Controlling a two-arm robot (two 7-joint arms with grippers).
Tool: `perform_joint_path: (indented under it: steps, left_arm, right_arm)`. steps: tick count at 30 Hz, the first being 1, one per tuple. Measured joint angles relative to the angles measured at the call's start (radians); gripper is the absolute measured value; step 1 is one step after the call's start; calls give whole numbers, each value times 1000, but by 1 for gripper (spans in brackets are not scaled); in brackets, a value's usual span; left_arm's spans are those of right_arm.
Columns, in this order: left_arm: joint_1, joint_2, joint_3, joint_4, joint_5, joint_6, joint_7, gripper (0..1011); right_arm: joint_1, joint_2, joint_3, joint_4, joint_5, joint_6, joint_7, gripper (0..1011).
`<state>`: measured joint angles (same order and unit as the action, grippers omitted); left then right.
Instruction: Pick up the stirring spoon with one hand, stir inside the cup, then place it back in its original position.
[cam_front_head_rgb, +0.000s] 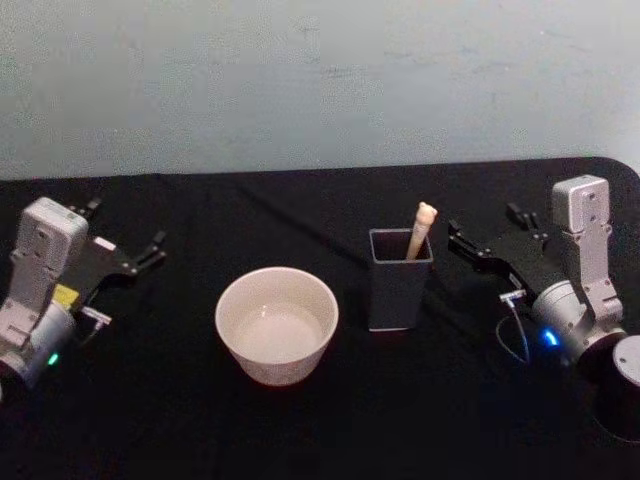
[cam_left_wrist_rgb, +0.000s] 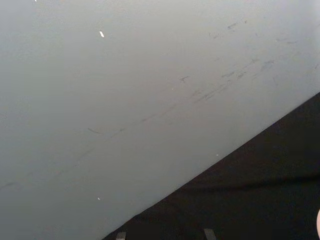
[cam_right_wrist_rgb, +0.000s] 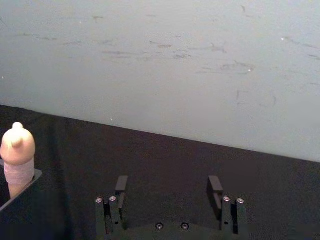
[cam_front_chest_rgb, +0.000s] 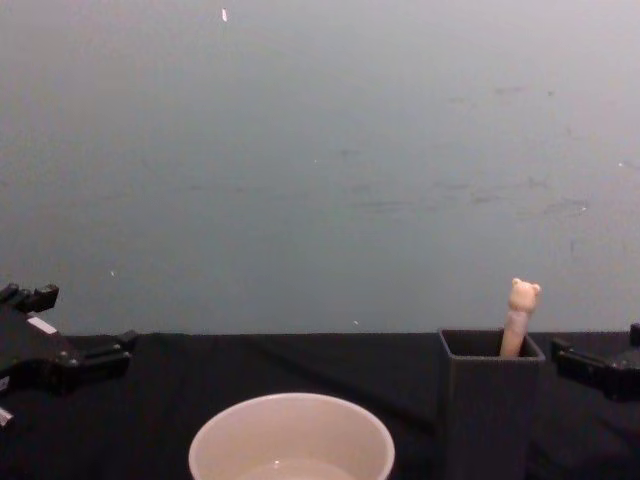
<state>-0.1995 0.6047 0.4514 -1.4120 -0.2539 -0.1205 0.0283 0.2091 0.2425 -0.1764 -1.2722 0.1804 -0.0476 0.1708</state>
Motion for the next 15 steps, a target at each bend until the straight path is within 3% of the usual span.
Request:
perform_joint_path:
  steps: [15]
  left_arm:
    - [0,0,0,0,0,0,0,1001]
  right_arm:
    - [0,0,0,0,0,0,0,1002]
